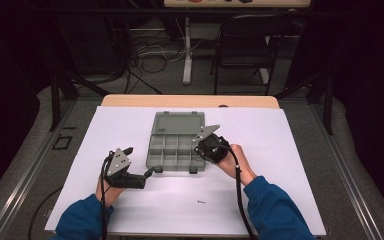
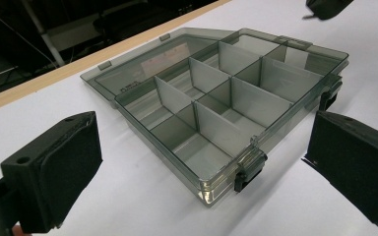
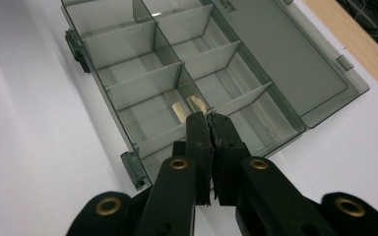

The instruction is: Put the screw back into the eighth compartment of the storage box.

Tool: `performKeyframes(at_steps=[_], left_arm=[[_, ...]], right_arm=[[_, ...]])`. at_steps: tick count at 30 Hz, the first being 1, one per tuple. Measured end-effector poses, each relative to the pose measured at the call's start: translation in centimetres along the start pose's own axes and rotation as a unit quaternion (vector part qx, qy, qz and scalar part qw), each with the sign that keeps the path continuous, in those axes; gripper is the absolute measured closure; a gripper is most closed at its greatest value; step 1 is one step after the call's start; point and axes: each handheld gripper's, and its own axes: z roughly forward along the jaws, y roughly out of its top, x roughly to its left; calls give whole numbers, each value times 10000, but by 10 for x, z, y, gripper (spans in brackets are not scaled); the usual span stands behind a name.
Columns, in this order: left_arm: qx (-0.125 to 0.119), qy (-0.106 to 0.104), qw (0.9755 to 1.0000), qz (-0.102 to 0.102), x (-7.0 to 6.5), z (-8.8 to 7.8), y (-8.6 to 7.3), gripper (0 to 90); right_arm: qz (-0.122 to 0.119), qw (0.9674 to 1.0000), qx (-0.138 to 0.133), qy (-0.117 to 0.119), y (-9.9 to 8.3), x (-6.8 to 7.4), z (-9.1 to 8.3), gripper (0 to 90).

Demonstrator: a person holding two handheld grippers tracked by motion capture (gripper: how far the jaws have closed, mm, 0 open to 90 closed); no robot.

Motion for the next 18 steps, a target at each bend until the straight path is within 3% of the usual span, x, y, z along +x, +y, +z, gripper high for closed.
performKeyframes(at_steps=[8,15,16,17,18], left_arm=[[-8,18,10000,11,1,-1,0,0],[8,18,10000,5,1,-1,0,0],[2,16,10000,2,1,-1,0,0],[-10,31,10000,7,1,-1,0,0],[-11,18,10000,-7,1,-1,0,0]], right_arm=[[42,9993,384,13,-1,-2,16,881],[86,9984,560,24,-4,-4,27,881],[136,9990,431,-4,-5,-3,30,880],[101,9981,601,33,-5,-4,30,880],[117,9984,551,32,-6,-3,32,879]])
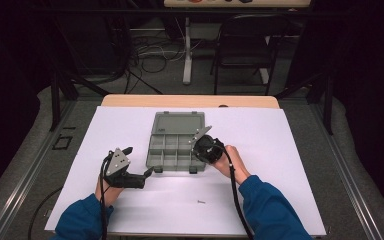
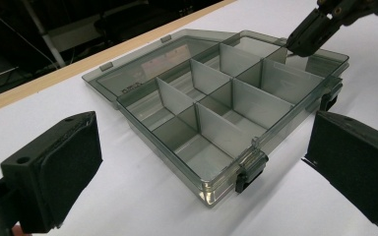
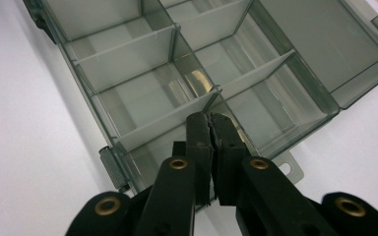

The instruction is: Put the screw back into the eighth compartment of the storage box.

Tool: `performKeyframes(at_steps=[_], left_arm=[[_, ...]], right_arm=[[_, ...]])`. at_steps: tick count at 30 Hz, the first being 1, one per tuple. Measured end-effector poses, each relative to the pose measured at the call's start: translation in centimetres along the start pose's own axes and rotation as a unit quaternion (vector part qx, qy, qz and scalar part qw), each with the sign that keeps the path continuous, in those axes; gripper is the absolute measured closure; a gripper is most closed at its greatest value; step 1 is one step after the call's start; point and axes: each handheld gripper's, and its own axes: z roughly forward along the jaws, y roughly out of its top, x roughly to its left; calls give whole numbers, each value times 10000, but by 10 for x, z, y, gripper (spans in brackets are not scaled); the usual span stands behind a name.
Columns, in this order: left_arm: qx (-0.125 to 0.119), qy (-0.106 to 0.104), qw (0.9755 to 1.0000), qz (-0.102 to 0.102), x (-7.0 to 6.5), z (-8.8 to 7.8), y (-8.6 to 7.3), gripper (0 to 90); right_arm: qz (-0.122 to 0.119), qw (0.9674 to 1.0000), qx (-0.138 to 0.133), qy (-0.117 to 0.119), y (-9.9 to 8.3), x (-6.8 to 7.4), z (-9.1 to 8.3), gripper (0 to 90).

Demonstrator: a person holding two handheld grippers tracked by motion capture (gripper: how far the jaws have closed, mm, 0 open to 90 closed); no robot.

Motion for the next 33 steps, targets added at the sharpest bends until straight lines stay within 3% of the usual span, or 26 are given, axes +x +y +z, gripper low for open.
performKeyframes(at_steps=[2,4,10,18,26,33], left_arm=[[6,14,10000,17,0,0,0,0],[12,0,10000,-1,1,0,-1,0],[2,7,10000,9,0,0,0,0],[-7,0,10000,-15,0,-1,0,0],[5,-8,10000,0,0,0,0,0],[-3,13,10000,3,-1,-1,0,0]], right_arm=[[42,10000,30,43,-1,1,1,871],[30,10000,-8,48,-2,1,1,761],[111,9998,-130,118,-2,1,-7,618],[163,9987,-454,183,-7,7,-26,318],[161,9980,-580,189,-17,13,-48,202],[141,9974,-696,154,-27,18,-62,156]])
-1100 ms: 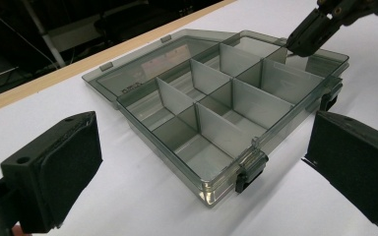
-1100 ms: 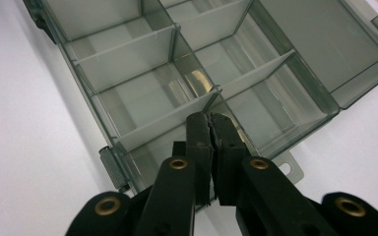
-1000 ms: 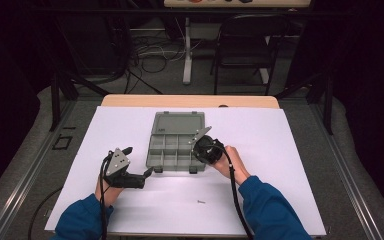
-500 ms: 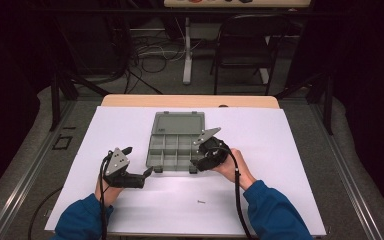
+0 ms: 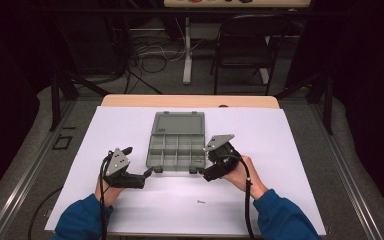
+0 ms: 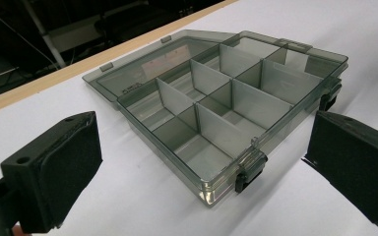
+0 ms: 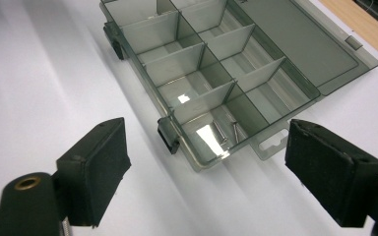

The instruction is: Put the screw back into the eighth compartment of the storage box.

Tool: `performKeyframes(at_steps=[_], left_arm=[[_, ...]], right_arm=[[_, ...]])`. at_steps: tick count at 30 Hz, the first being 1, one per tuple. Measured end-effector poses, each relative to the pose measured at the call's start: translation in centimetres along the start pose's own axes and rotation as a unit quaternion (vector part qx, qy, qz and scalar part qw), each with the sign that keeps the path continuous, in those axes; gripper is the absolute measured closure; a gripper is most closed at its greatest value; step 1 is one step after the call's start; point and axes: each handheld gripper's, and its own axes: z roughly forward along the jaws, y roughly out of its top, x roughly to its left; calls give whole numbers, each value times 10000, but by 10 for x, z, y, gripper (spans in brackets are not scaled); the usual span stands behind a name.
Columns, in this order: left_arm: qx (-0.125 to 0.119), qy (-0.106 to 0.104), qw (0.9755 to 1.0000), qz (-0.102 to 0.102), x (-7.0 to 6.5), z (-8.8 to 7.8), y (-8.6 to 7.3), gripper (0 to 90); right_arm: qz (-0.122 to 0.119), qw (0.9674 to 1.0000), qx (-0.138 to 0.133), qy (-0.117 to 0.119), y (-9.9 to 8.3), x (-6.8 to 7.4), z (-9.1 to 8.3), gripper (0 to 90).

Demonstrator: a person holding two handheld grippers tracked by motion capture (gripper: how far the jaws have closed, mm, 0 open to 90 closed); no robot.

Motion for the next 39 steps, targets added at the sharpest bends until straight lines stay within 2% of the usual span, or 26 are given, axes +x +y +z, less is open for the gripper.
performKeyframes(at_steps=[1,11,13,14,16,17,23,29,34,39], left_arm=[[-5,-2,10000,-1,0,0,0,0],[4,-11,10000,-1,0,0,0,0],[8,-17,10000,3,0,0,0,0],[-1,-14,10000,1,0,0,0,0],[-6,-12,10000,18,0,0,0,0],[-9,-11,10000,2,0,0,0,0],[-9,-11,10000,3,0,0,0,0],[-6,-15,10000,-12,0,0,0,0],[-30,-13,10000,1,-1,0,0,0],[-27,-13,10000,-1,-1,0,0,0]], right_arm=[[10,10000,-76,-8,-2,1,-1,151],[-63,9999,-96,79,-12,13,-9,117],[-42,9998,-199,83,-14,15,-9,108],[-59,9999,-121,96,-14,16,-11,104],[-61,9998,-178,86,-15,19,-11,101],[-86,9998,-114,120,-16,19,-12,96],[-84,9997,-152,154,-19,24,-12,73],[-88,9997,-67,239,-24,27,-11,44],[-90,9995,-138,283,-26,33,-11,27],[-110,9992,-25,371,-30,38,-8,16]])
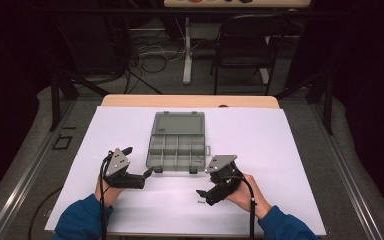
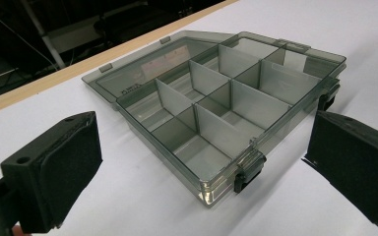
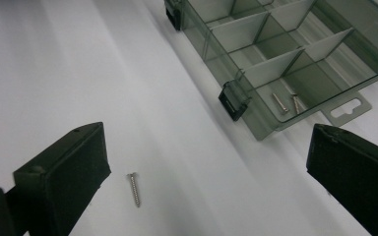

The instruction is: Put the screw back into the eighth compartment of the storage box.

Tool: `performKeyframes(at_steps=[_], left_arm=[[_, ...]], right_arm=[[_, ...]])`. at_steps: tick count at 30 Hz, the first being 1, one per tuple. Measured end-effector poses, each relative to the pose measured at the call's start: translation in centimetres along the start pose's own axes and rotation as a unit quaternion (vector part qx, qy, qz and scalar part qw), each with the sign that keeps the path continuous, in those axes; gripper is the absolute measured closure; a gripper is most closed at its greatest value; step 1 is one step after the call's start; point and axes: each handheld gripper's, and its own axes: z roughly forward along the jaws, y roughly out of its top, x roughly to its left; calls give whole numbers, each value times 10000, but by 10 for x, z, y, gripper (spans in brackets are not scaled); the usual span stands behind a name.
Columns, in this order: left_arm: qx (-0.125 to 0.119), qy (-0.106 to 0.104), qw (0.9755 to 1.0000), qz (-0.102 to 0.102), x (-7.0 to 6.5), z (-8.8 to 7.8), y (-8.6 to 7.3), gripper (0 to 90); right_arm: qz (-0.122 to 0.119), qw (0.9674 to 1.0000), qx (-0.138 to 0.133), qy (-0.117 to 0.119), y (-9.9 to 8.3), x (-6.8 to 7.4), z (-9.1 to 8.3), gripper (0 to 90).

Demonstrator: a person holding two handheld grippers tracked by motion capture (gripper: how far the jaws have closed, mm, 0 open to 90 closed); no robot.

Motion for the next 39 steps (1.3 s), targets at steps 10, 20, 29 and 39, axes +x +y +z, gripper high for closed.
performKeyframes(at_steps=[10,20,29,39], left_arm=[[31,-17,10000,14,0,0,0,0],[13,-1,10000,10,0,0,0,0],[42,-39,10000,22,0,1,0,0],[37,-21,10000,15,0,1,0,0]], right_arm=[[19,9997,174,173,-12,6,12,10],[44,9992,267,280,-16,10,19,10],[107,9987,355,343,-20,10,24,14],[53,9977,497,462,-24,15,34,113]])
